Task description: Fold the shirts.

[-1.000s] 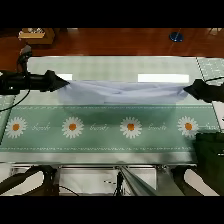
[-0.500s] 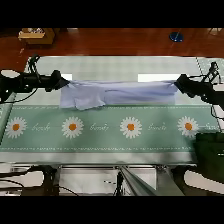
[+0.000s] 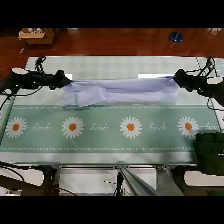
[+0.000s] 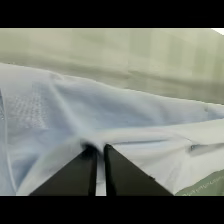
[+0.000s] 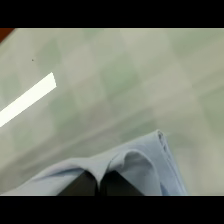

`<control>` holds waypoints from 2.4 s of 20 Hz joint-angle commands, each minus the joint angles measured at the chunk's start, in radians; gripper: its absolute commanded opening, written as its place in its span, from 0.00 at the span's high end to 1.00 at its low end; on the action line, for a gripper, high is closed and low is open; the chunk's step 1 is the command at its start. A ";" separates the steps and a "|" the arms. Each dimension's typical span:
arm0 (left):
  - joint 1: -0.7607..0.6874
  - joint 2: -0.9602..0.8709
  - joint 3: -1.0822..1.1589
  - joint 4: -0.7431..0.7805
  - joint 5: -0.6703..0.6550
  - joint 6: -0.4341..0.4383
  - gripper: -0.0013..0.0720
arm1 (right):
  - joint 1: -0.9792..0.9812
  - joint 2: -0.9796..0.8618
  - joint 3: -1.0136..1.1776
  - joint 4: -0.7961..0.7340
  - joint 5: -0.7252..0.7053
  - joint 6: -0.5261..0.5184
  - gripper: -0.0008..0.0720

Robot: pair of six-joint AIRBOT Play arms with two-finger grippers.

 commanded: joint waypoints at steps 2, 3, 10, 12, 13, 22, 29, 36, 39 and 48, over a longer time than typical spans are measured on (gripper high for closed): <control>0.016 -0.030 0.014 0.001 -0.040 -0.001 0.46 | -0.003 -0.017 0.010 -0.182 0.070 -0.001 0.68; 0.030 -0.029 0.024 0.000 -0.061 -0.001 0.43 | -0.010 -0.010 0.011 -0.185 0.087 -0.002 0.47; 0.179 0.012 0.113 0.002 -0.339 -0.001 0.43 | -0.172 0.082 0.012 -0.286 0.262 0.072 0.31; 0.187 0.032 0.113 0.015 -0.360 0.000 0.43 | -0.230 0.055 0.012 -0.253 0.358 0.083 0.31; 0.187 0.036 0.113 0.014 -0.365 0.000 0.43 | -0.250 0.037 0.012 -0.229 0.398 0.077 0.30; 0.152 0.037 0.113 0.014 -0.369 0.000 0.43 | -0.143 -0.132 0.012 0.011 0.420 0.031 0.26; 0.142 0.037 0.113 -0.076 -0.402 -0.001 0.95 | -0.107 -0.015 0.044 0.056 0.432 -0.039 0.96; -0.125 0.038 0.113 -0.252 -0.398 -0.001 0.95 | -0.149 0.350 0.062 -0.082 0.631 -0.002 0.96; -0.286 0.035 0.113 -0.252 -0.328 -0.003 0.95 | -0.149 0.464 0.062 -0.159 0.722 0.030 0.96; -0.632 -0.005 0.113 -0.262 -0.124 -0.066 0.95 | -0.149 0.661 0.062 -0.182 0.895 0.046 0.96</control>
